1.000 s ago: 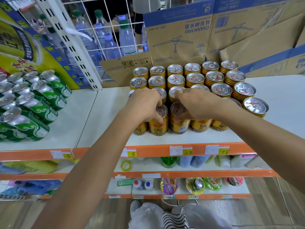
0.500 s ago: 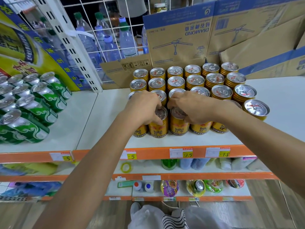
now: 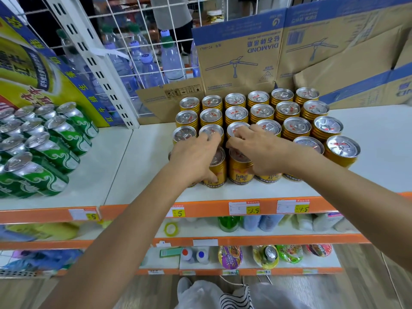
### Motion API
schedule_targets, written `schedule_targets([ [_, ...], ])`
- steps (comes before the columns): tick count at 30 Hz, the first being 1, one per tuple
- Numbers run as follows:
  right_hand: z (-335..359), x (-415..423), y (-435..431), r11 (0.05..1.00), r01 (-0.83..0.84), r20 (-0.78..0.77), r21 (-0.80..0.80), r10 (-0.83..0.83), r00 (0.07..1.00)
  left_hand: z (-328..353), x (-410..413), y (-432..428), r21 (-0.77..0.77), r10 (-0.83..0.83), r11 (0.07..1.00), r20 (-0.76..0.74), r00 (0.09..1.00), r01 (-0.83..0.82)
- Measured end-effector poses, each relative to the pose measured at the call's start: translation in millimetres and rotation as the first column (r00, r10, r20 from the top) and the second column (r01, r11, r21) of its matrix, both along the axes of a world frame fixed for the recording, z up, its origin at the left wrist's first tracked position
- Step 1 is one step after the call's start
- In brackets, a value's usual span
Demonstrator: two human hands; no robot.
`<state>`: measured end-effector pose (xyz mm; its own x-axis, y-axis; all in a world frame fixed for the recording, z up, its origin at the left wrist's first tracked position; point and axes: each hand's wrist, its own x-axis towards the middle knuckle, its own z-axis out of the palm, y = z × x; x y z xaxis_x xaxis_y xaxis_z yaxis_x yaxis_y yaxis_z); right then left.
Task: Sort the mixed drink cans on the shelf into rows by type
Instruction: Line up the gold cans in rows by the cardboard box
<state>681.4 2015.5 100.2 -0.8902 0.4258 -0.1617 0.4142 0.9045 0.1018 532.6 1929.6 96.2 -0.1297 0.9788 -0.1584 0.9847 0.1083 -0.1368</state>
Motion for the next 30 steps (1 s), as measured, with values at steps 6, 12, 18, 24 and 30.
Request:
schedule_targets([
  [6,-6,0,0,0.999,-0.008,-0.021,0.050,0.010,1.000,-8,5,-2,0.085,0.070,0.994,-0.004,0.998,-0.069],
  [12,-4,1,-1,1.000,-0.001,-0.022,0.031,0.001,1.000,-10,5,-5,0.105,0.093,0.990,0.047,0.995,-0.097],
  [18,-4,4,-1,1.000,0.009,-0.054,-0.024,-0.011,0.999,-13,-6,-14,0.128,0.040,0.990,0.134,0.990,-0.057],
  [24,-1,2,-3,0.999,0.011,-0.167,-0.052,-0.020,0.986,1,-35,-36,0.055,0.200,0.977,0.117,0.973,-0.208],
  [30,-4,-10,-6,0.999,-0.014,-0.152,-0.036,0.008,0.988,-8,-35,-38,0.108,0.216,0.966,0.169,0.962,-0.236],
])
